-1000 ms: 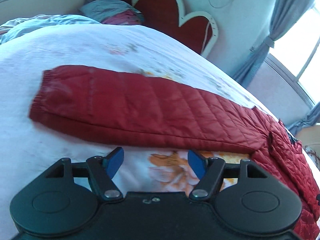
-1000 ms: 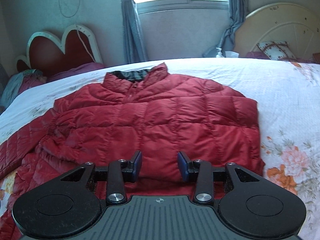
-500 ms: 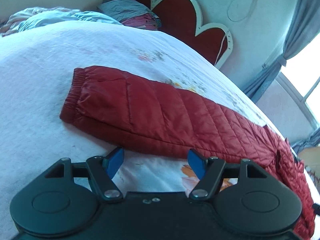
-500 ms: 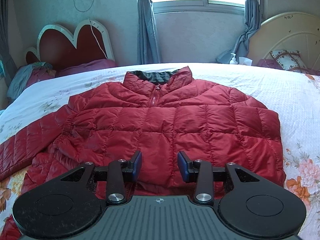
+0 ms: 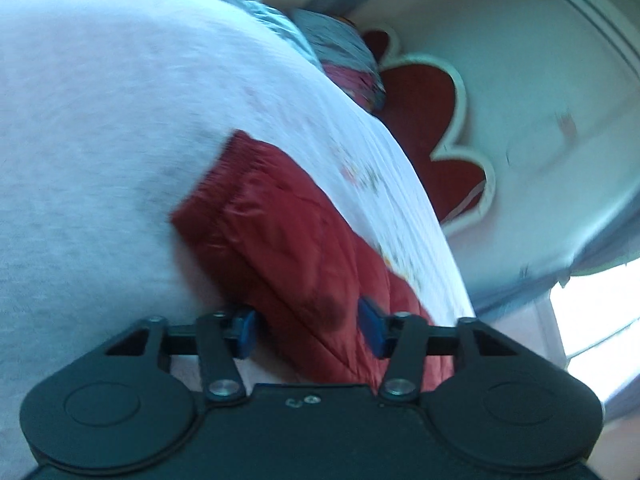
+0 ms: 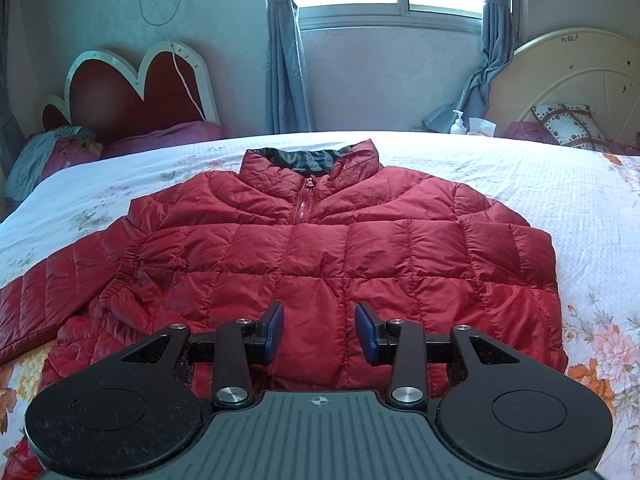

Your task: Fold large clothes

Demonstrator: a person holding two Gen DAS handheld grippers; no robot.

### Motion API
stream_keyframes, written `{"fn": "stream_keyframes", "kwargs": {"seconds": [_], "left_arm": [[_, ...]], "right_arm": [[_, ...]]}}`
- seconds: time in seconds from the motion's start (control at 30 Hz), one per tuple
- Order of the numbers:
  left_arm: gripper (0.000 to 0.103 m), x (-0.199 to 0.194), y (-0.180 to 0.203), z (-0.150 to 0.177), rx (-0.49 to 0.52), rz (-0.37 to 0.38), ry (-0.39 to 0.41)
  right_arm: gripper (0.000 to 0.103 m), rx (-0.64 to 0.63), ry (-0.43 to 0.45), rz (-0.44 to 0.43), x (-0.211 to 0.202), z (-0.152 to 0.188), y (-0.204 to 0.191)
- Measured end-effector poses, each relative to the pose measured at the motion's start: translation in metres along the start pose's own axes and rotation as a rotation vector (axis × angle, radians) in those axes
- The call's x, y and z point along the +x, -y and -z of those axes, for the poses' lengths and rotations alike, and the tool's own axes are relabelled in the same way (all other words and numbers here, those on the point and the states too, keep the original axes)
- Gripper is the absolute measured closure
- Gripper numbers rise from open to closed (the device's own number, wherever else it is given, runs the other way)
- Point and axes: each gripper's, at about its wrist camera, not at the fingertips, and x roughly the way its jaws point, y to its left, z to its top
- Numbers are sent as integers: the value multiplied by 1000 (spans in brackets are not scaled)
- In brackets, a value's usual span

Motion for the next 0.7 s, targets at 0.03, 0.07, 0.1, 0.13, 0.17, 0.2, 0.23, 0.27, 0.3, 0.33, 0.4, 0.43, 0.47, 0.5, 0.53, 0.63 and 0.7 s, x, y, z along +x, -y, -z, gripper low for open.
{"fn": "stream_keyframes", "kwargs": {"seconds": [0.03, 0.07, 0.1, 0.13, 0.17, 0.2, 0.23, 0.27, 0.3, 0.33, 0.4, 0.43, 0.47, 0.5, 0.53, 0.63, 0.7], "left_arm": [[63, 1, -4, -2, -28, 5, 7], [64, 3, -7, -4, -52, 9, 13], [66, 4, -9, -6, -67, 12, 17], [68, 5, -10, -8, -73, 14, 19], [70, 8, -10, -10, -73, 15, 20], [78, 11, -8, -12, -63, 15, 15], [92, 15, -7, -14, -45, 15, 5], [93, 18, -5, -16, -33, 19, -2], [95, 19, 0, -17, -11, 24, 4], [95, 20, 8, -16, 23, 32, 12], [95, 20, 29, -11, 98, 60, 19], [95, 21, 41, -8, 136, 81, 16], [95, 25, 56, -3, 179, 105, 7], [95, 29, 72, 3, 227, 131, -7], [95, 32, 86, 10, 269, 153, -21], [95, 42, 132, 40, 398, 227, -73], [95, 45, 158, 64, 475, 269, -112]], "right_arm": [[64, 4, 0, 4, 0, 0, 1], [64, 6, 1, 10, 0, 0, 1], [64, 10, 1, 15, 0, 0, 1], [64, 14, 1, 20, 0, 0, 2], [64, 18, 2, 25, 0, 0, 3], [64, 21, 2, 31, -1, -1, 3], [64, 25, 2, 36, -1, -1, 3], [64, 30, 4, 42, -1, -1, 4], [64, 34, 6, 48, -2, -1, 4], [64, 39, 9, 55, -4, -2, 5], [64, 51, 14, 70, -6, -2, 8], [64, 61, 16, 78, -7, -2, 9], [64, 71, 18, 85, -9, -2, 12], [64, 79, 21, 92, -10, -2, 14], [64, 87, 25, 100, -13, -2, 17], [64, 122, 40, 116, -20, -1, 30], [64, 140, 49, 127, -25, 0, 39]]}}
